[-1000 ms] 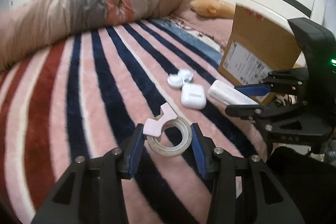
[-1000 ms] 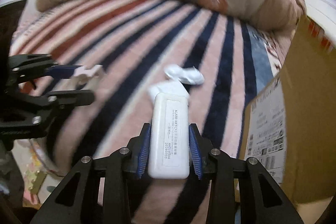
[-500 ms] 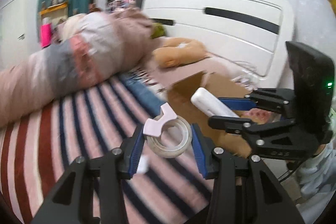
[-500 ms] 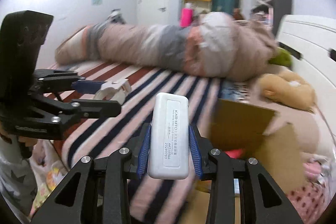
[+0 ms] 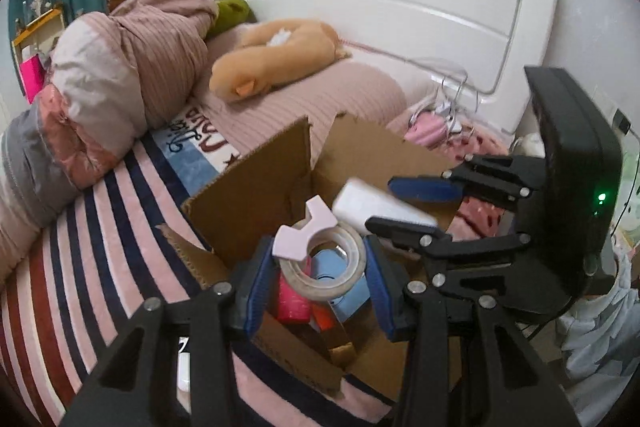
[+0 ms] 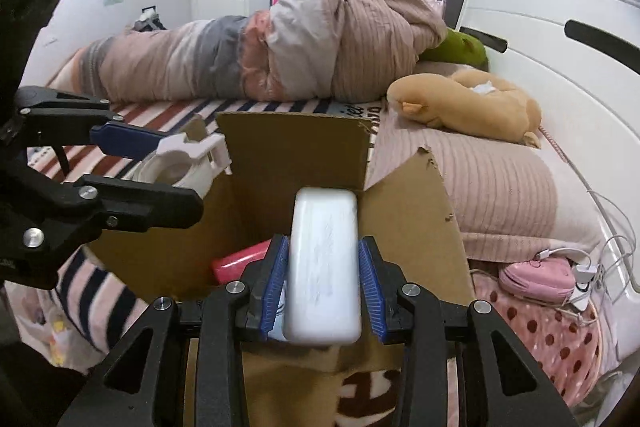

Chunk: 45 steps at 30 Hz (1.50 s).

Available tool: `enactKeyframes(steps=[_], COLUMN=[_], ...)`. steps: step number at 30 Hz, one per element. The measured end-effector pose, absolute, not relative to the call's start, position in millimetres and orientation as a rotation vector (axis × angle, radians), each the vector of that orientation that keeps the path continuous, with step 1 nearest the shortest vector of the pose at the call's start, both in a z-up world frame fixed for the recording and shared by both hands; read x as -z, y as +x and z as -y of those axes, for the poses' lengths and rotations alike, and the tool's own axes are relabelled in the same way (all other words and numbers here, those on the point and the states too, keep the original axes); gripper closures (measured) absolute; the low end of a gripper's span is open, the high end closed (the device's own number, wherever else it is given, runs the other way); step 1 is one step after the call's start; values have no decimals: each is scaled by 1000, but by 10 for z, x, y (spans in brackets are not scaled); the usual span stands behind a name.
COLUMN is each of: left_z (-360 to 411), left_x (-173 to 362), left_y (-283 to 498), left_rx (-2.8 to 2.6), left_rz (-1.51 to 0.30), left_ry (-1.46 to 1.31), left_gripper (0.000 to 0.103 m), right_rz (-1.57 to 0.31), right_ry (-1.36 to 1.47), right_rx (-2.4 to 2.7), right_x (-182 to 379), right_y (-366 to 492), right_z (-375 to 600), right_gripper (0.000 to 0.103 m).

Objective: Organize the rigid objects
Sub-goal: 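Carry the tape roll and power bank into the box and release both, then grasp the white earbud case with the left gripper while the right gripper grasps the contact-lens case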

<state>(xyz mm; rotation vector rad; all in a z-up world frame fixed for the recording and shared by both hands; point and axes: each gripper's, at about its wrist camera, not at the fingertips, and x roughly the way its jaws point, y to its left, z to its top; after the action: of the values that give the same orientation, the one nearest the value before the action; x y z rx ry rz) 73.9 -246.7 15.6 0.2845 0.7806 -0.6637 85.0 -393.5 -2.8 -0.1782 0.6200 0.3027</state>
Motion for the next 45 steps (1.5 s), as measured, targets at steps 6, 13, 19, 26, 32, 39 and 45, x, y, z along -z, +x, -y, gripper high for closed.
enactKeyframes(steps=[6,13,19,26,32,39,45], left_z=[2577,2627,2350,1554,743,54,-169], left_x=[2,52,-147,-354,-127,479,949], left_y=[861,883,723,579,512,594,737], left_rx=[669,659,638,506,349,321,331], left_rz=[-826,-832,-770,-708,-718,-793,-838], left_ry=[323,351,308,214,189,104,57], left_gripper=[62,54,38,32,32,32,32], right_rz=[-638,-634,-631,-590,-590,-734,-882], right_ry=[-131,-150,-170,-180,-157,-177,-203], right_rx=[-308,-311,-306,-360,-565,-691,-634], right_x=[161,142,45,-188,-262,196,854], right_y=[885,829,730,535,372,501,861], right_z=[4066,4020,3933,3602,2958,2084,1702], right_gripper=[71,71,71,71,71,61,58])
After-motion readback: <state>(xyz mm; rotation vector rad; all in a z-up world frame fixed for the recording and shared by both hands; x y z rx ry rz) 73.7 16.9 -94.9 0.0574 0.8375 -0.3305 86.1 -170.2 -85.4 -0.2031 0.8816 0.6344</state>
